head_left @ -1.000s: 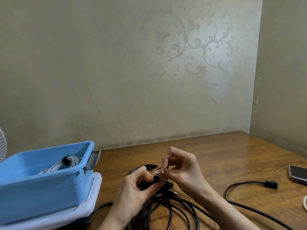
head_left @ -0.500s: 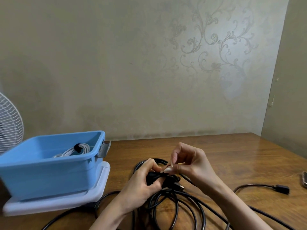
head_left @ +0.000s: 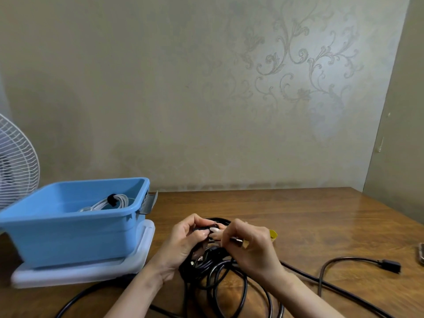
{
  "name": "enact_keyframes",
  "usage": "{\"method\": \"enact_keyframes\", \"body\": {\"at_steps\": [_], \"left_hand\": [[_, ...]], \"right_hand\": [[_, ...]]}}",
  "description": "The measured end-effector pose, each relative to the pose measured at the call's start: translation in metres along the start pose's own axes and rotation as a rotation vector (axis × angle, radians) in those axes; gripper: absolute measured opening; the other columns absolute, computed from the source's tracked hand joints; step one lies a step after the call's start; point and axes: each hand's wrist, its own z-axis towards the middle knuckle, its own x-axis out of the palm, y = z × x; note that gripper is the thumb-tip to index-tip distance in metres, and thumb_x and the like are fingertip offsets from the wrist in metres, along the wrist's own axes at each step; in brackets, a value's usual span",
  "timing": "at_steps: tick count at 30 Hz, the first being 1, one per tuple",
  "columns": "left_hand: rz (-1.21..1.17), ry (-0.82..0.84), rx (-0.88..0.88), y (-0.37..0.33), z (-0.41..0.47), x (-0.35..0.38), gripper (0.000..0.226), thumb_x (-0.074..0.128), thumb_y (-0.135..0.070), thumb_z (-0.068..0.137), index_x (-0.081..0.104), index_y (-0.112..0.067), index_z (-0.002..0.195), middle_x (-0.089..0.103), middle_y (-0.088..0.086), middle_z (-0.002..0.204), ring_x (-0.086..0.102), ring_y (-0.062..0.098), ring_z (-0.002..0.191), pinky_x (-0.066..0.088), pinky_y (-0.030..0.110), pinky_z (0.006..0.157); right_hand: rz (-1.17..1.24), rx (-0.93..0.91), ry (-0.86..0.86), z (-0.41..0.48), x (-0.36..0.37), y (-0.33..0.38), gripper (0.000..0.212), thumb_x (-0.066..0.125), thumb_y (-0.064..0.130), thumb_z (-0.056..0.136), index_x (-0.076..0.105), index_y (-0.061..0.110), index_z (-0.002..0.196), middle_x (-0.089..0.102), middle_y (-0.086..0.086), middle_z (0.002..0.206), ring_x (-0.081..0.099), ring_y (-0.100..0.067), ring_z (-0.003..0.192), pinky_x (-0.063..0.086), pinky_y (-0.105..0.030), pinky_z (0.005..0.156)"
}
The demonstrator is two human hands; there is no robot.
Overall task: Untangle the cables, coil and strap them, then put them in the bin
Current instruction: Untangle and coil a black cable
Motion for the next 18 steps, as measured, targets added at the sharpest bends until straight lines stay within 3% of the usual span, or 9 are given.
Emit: {"method": "enact_keyframes", "body": {"at_steps": [1,4,8,11,13,15,17,18], "left_hand": [[-0.016,-0.001,-0.012,0.0,0.001,-0.001,0.044,0.071,-0.034,0.069,0.062,-0.006,0.101,0.061,0.031,0.093,0.052,0.027,0.073,0.041,0.03,0.062],[-0.069,0.01,-0.029,0.001,0.001,-0.003,0.042,0.067,-0.026,0.071,0.058,0.0,0.102,0.058,0.013,0.076,0.047,0.009,0.055,0.038,0.017,0.047],[-0.183,-0.017,-0.045,0.001,0.001,-0.002,0.039,0.078,-0.027,0.074,0.059,-0.001,0.095,0.053,0.012,0.073,0.036,0.008,0.048,0.03,0.015,0.039],[-0.197,-0.084,-0.051,0.0,0.002,-0.002,0.026,0.073,-0.013,0.074,0.058,0.0,0.092,0.058,0.006,0.071,0.035,0.005,0.046,0.028,0.013,0.037],[-0.218,-0.11,-0.053,0.0,0.004,-0.002,0.027,0.076,-0.009,0.072,0.057,0.0,0.089,0.057,0.005,0.07,0.033,0.004,0.044,0.026,0.012,0.036],[-0.246,-0.129,-0.056,0.0,0.005,-0.004,0.039,0.086,-0.013,0.065,0.055,-0.001,0.086,0.056,0.005,0.067,0.03,0.004,0.04,0.025,0.011,0.035],[-0.274,-0.134,-0.058,-0.001,0.005,-0.006,0.057,0.091,-0.023,0.047,0.056,-0.001,0.085,0.058,0.006,0.067,0.03,0.004,0.038,0.025,0.011,0.033],[-0.296,-0.116,-0.063,-0.002,0.005,-0.007,0.064,0.094,-0.025,0.04,0.057,-0.001,0.086,0.059,0.006,0.068,0.029,0.004,0.038,0.025,0.01,0.033]], "right_hand": [[-0.035,-0.04,0.002,-0.002,0.002,-0.003,0.023,0.069,0.004,0.081,0.057,0.023,0.077,0.066,0.004,0.072,0.067,-0.015,0.067,0.052,-0.036,0.055],[-0.108,-0.156,0.019,-0.003,0.007,-0.005,0.02,0.069,0.003,0.086,0.056,0.016,0.078,0.063,0.001,0.073,0.065,-0.015,0.068,0.051,-0.032,0.056],[-0.176,-0.3,0.121,-0.006,0.003,-0.01,0.014,0.062,-0.001,0.089,0.059,0.013,0.09,0.072,-0.003,0.101,0.064,-0.012,0.111,0.056,-0.032,0.087],[-0.197,-0.323,0.203,-0.009,-0.002,-0.012,0.02,0.058,-0.005,0.086,0.066,0.007,0.099,0.07,-0.003,0.113,0.055,-0.012,0.124,0.048,-0.036,0.101],[-0.129,-0.261,0.184,-0.01,-0.003,-0.008,0.022,0.055,-0.006,0.084,0.069,0.005,0.097,0.071,-0.002,0.112,0.058,-0.015,0.122,0.047,-0.039,0.102],[-0.028,-0.119,0.028,-0.007,-0.005,-0.003,0.018,0.054,0.002,0.088,0.069,0.009,0.092,0.072,0.003,0.102,0.066,-0.014,0.107,0.054,-0.043,0.09],[-0.022,0.058,-0.088,0.0,-0.01,-0.001,0.019,0.059,0.021,0.089,0.066,0.021,0.106,0.068,0.011,0.109,0.064,-0.009,0.105,0.054,-0.04,0.086],[-0.007,0.184,-0.023,0.003,-0.013,0.0,0.033,0.063,0.034,0.086,0.06,0.029,0.118,0.063,0.015,0.121,0.058,-0.006,0.114,0.05,-0.034,0.093]]}}
